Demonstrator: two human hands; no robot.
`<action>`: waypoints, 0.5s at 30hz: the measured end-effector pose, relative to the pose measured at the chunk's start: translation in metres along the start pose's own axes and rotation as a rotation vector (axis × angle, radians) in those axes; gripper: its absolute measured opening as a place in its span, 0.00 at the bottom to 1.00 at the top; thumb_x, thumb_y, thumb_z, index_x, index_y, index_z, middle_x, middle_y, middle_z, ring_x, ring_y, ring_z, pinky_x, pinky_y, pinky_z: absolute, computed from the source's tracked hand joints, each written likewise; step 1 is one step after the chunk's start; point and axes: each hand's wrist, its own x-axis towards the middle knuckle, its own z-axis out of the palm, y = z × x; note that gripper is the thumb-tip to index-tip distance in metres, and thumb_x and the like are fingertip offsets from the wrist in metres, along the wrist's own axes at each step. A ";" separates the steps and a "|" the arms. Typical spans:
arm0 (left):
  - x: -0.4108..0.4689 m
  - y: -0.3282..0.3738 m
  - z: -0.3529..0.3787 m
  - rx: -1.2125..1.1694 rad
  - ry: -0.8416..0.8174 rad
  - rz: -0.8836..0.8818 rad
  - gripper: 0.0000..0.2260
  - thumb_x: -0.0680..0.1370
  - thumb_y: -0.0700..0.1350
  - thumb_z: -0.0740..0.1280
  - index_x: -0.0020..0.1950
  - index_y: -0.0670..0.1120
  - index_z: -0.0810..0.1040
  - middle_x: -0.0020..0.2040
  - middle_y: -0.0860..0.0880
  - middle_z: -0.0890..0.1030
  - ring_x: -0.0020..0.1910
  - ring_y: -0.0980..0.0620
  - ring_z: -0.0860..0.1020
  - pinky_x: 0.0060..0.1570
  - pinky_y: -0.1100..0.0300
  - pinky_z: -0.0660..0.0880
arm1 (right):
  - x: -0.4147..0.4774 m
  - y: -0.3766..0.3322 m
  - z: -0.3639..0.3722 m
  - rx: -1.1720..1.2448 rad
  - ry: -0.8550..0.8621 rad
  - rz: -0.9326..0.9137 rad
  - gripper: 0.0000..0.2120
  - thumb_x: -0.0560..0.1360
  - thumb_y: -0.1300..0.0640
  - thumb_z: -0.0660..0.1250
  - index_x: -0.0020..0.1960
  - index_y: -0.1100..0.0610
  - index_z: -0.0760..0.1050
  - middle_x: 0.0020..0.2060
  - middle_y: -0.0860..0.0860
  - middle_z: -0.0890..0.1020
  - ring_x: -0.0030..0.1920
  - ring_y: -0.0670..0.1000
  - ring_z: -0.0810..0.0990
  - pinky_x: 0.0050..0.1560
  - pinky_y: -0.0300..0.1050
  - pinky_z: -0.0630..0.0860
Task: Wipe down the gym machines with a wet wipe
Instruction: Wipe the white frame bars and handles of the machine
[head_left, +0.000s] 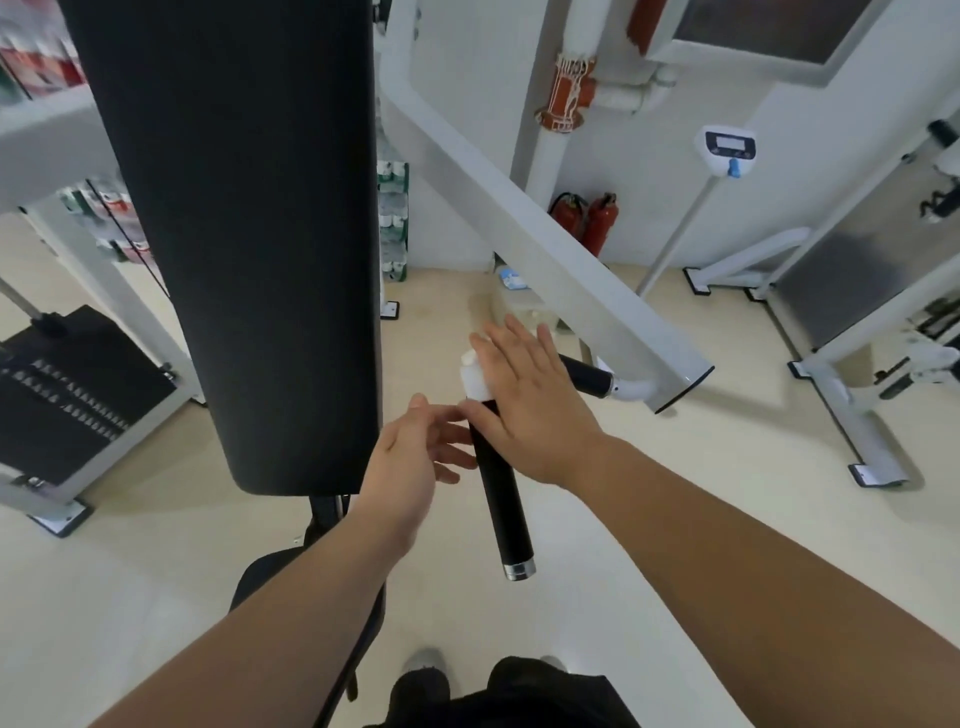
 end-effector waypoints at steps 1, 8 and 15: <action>0.000 0.000 -0.001 -0.014 0.015 -0.001 0.26 0.87 0.56 0.47 0.54 0.48 0.83 0.44 0.46 0.86 0.45 0.43 0.84 0.51 0.44 0.78 | -0.012 -0.001 0.004 0.003 -0.002 -0.039 0.38 0.82 0.36 0.44 0.82 0.60 0.50 0.82 0.57 0.52 0.82 0.56 0.42 0.81 0.57 0.40; 0.000 -0.007 -0.007 -0.040 0.060 -0.001 0.24 0.86 0.57 0.47 0.57 0.49 0.81 0.43 0.47 0.86 0.45 0.45 0.84 0.49 0.48 0.81 | -0.101 -0.028 0.043 -0.004 -0.067 -0.136 0.41 0.83 0.38 0.51 0.82 0.63 0.40 0.81 0.59 0.36 0.82 0.59 0.37 0.79 0.58 0.48; -0.007 -0.003 -0.007 -0.042 0.053 0.002 0.23 0.86 0.58 0.48 0.58 0.53 0.82 0.48 0.48 0.85 0.49 0.44 0.83 0.50 0.49 0.81 | -0.034 -0.041 0.016 -0.104 -0.044 -0.067 0.37 0.84 0.37 0.47 0.82 0.62 0.50 0.82 0.56 0.40 0.80 0.57 0.31 0.79 0.53 0.36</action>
